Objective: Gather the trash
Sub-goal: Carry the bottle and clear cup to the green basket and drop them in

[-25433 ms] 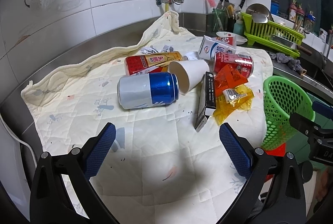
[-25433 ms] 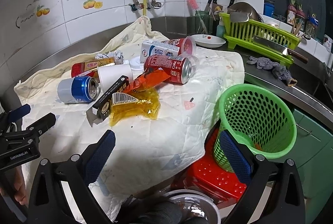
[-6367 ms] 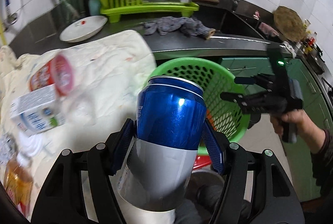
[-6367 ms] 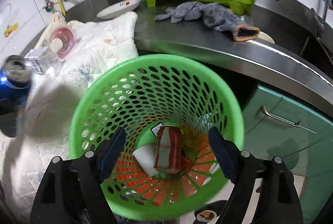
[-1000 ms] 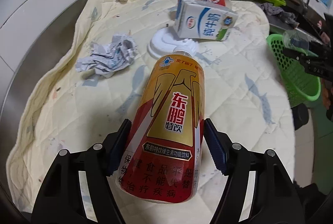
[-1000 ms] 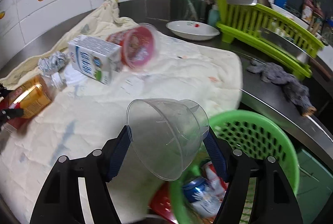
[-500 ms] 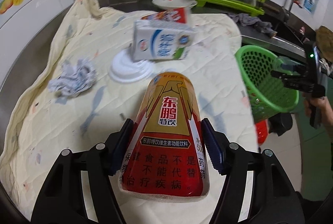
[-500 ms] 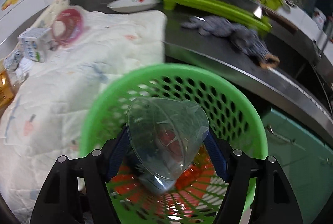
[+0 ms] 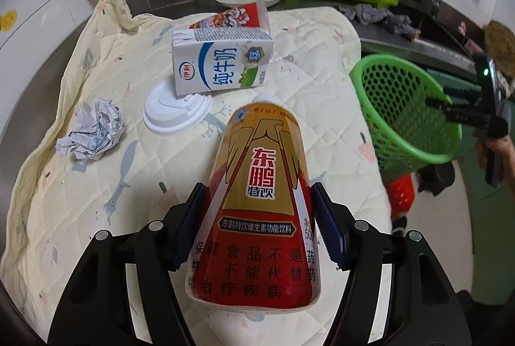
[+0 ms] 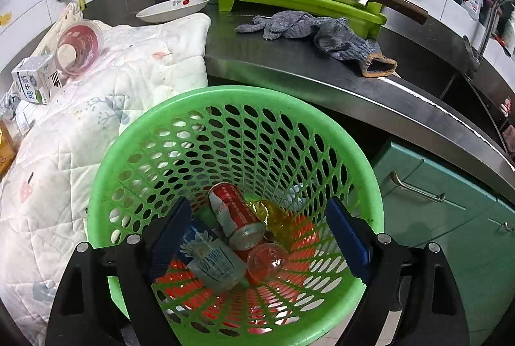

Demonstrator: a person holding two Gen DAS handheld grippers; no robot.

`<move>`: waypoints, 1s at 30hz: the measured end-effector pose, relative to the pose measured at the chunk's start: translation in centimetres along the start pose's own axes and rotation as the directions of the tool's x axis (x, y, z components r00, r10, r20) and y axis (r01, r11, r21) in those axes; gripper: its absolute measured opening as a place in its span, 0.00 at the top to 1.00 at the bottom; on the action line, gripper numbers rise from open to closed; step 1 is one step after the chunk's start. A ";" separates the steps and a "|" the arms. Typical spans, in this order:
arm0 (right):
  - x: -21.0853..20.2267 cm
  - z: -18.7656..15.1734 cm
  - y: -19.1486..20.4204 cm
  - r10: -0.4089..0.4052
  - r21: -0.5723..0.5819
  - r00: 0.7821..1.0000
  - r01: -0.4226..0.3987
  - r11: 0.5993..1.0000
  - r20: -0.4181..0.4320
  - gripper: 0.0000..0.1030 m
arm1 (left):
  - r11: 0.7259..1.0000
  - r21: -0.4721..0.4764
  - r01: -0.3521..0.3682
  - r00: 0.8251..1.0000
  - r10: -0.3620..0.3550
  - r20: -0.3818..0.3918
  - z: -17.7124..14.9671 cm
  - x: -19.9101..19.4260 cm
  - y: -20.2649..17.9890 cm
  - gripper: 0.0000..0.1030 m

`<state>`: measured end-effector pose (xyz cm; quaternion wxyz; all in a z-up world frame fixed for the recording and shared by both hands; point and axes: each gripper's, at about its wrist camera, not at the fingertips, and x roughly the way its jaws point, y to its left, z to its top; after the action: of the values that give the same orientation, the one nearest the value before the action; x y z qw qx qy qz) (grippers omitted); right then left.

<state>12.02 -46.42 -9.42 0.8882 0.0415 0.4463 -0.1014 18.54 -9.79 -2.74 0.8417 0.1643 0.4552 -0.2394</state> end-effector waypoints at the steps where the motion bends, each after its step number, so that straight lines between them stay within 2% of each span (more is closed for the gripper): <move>1: -0.2 0.0 0.0 0.002 0.001 1.000 -0.002 1.000 0.004 0.20 | 1.000 -0.001 -0.002 1.000 0.002 -0.010 0.1 0.2 0.0 0.37; 10: -1.5 -0.1 0.9 0.024 -0.013 0.999 -0.024 1.000 0.032 0.20 | 0.999 0.006 -0.047 0.995 0.047 -0.092 0.8 3.1 0.0 0.34; 17: -2.9 -0.2 0.9 0.036 -0.019 0.998 -0.035 0.999 0.054 0.20 | 0.996 0.051 -0.074 0.996 0.076 -0.038 1.7 2.4 -1.8 0.38; 24: -4.4 -0.1 0.0 0.024 -0.020 0.997 -0.022 1.000 0.069 0.20 | 0.998 0.041 0.047 0.998 -0.048 0.033 4.2 1.4 -5.6 0.38; 30: -5.9 -0.6 -2.1 0.004 -0.011 0.996 -0.003 1.000 0.088 0.20 | 0.986 0.069 0.151 0.987 -0.154 0.047 7.4 3.6 -11.6 0.38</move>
<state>7.69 -47.54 -5.01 0.9074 0.0330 0.4071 -0.0993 18.95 -24.04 -2.55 0.8266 0.1499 0.4365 -0.3220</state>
